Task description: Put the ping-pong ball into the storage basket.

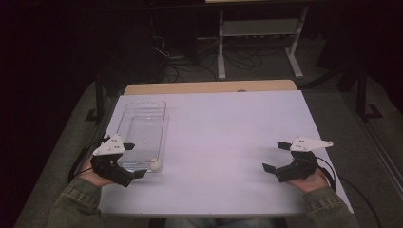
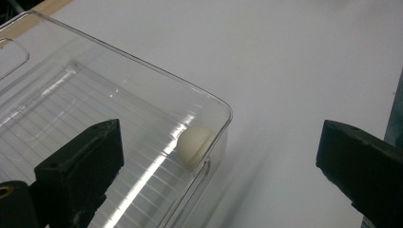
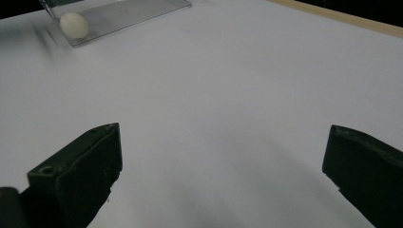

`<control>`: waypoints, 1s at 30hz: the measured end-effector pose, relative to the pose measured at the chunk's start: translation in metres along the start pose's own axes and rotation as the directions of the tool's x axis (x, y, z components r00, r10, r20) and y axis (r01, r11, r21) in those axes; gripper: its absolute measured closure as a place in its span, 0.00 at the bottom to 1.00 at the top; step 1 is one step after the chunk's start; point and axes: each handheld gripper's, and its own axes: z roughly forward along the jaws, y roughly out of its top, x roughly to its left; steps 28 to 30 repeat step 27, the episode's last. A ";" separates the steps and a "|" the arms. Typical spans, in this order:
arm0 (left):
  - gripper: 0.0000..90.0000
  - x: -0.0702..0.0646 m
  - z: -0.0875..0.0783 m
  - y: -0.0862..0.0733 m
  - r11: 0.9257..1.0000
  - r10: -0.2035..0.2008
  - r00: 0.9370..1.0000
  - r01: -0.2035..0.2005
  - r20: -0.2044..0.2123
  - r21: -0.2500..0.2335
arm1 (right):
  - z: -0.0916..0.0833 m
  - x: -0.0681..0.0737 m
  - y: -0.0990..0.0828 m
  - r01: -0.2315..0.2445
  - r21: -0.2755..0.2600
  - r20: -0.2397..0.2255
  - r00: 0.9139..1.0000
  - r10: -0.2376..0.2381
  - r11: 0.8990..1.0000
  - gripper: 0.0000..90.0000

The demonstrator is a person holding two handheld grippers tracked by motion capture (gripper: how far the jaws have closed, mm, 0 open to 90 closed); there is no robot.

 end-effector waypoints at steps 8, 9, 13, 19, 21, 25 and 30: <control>0.02 -0.004 0.004 -0.010 0.997 -0.037 0.999 0.035 -0.035 -0.063 | -0.001 0.001 0.000 0.001 -0.013 -0.006 1.000 -0.001 1.000 0.00; 0.02 -0.005 0.004 -0.011 0.996 -0.043 0.998 0.040 -0.042 -0.078 | -0.001 0.002 0.000 0.004 -0.014 -0.008 1.000 -0.004 1.000 0.00; 0.02 -0.005 0.005 -0.018 0.990 -0.071 0.994 0.060 -0.078 -0.129 | -0.001 0.003 -0.001 0.009 -0.017 -0.012 1.000 -0.009 1.000 0.00; 0.02 -0.001 0.000 -0.031 0.963 -0.140 0.986 0.114 -0.094 -0.244 | 0.000 0.003 -0.002 -0.002 -0.025 -0.005 1.000 0.002 1.000 0.00; 0.02 0.001 0.000 -0.036 0.956 -0.162 0.983 0.133 -0.091 -0.263 | 0.001 0.004 -0.003 -0.005 -0.028 -0.006 1.000 0.005 1.000 0.00; 0.02 0.000 0.001 -0.039 0.954 -0.172 0.981 0.142 -0.093 -0.264 | 0.003 0.005 -0.002 -0.005 -0.027 -0.009 1.000 0.005 1.000 0.00; 0.02 0.000 0.001 -0.039 0.954 -0.170 0.981 0.140 -0.094 -0.264 | 0.003 0.004 -0.003 -0.006 -0.026 -0.010 1.000 0.005 1.000 0.00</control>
